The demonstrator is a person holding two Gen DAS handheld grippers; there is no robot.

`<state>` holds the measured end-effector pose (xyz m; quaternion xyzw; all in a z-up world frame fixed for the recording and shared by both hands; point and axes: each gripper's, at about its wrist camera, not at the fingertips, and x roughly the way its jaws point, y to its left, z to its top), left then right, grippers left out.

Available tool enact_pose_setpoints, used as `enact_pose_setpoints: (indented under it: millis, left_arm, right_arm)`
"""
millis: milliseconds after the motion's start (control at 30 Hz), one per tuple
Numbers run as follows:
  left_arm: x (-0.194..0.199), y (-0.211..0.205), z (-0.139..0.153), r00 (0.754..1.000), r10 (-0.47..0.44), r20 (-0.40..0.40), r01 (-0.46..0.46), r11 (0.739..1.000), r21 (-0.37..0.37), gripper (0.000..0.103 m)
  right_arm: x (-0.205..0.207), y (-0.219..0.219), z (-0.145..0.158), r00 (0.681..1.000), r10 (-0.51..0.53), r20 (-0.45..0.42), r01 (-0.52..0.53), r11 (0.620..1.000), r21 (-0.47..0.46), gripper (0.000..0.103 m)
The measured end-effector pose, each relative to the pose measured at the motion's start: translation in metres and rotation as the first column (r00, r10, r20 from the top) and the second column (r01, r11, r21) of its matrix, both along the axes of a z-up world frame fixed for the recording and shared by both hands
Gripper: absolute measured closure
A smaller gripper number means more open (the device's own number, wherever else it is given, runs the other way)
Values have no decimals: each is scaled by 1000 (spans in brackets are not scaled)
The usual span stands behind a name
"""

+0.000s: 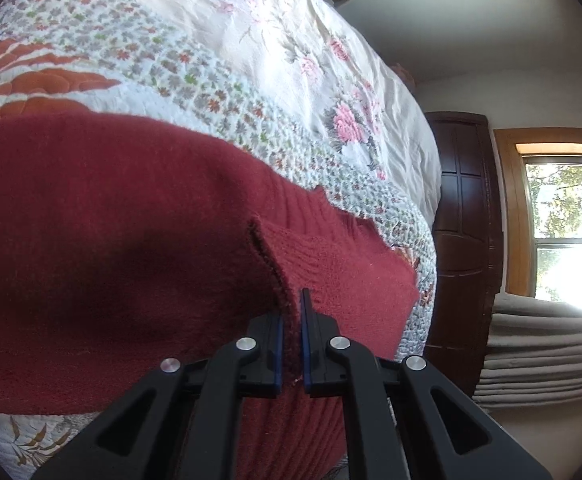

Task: Fold small clothes
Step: 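Grasp the other sleeve cuff with the left gripper and lift it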

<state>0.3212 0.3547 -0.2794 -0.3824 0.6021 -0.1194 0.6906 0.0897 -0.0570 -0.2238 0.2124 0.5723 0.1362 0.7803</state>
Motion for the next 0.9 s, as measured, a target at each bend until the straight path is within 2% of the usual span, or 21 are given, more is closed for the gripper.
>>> enact_pose_setpoints:
  millis: [133, 200, 233, 267, 300, 333, 367, 467, 533, 600, 667, 733, 767, 800, 867, 900]
  left_arm:
    - [-3, 2, -20, 1000, -2, -16, 2, 1000, 6, 95]
    - [-6, 4, -13, 1000, -1, 0, 1, 999, 43, 91]
    - [-8, 6, -4, 1000, 11, 13, -12, 996, 85, 87]
    - [-12, 9, 13, 999, 30, 45, -37, 985, 166, 79]
    - [-16, 10, 28, 995, 41, 87, -58, 976, 208, 71]
    - [-21, 9, 43, 989, 57, 140, -87, 972, 217, 54]
    - [-25, 6, 55, 981, 66, 182, -104, 973, 205, 45]
    - [-22, -21, 61, 976, 11, 219, -49, 985, 168, 43]
    - [-14, -38, 45, 983, -31, 184, 1, 987, 161, 43]
    - [-9, -45, 21, 991, -41, 128, 16, 982, 189, 44]
    - [-8, -39, 1, 994, -21, 105, 2, 984, 179, 53]
    - [-12, -28, 0, 994, 4, 109, -19, 990, 137, 60]
    - [-15, -21, 6, 993, 18, 120, -33, 992, 124, 60]
    - [-21, -14, 14, 991, 33, 133, -51, 989, 139, 58]
    - [-37, 7, 33, 980, 86, 182, -112, 984, 141, 37]
    - [-49, 25, 43, 968, 133, 211, -160, 980, 115, 32]
  right_arm:
    - [0, 0, 1, 1000, 7, 3, -7, 1000, -3, 52]
    - [1, -1, 3, 1000, 7, 6, -7, 1000, -6, 52]
    - [0, -3, 5, 1000, 4, 12, -4, 1000, -4, 52]
    - [0, -5, 6, 1000, 0, 17, 0, 1000, -3, 52]
    - [0, -7, 7, 1000, -5, 19, 5, 1000, -2, 52]
    - [0, -9, 7, 1000, -11, 19, 11, 1000, 2, 52]
    - [0, -11, 6, 1000, -17, 15, 17, 1000, 7, 52]
    - [3, -14, 3, 1000, -9, 5, 9, 1000, 11, 52]
    - [5, -12, 5, 1000, 12, 9, -12, 1000, 10, 52]
    - [7, -8, 10, 999, 28, 24, -28, 1000, 6, 52]
    - [7, -6, 15, 999, 33, 37, -34, 999, 5, 52]
    - [7, -6, 20, 998, 36, 46, -36, 999, 3, 52]
    - [8, -6, 22, 998, 36, 49, -36, 999, 3, 51]
    - [8, -6, 22, 998, 36, 50, -36, 999, 4, 51]
    - [12, -5, 22, 998, 46, 45, -47, 999, 3, 49]
    - [15, -3, 22, 998, 54, 44, -54, 999, 4, 49]
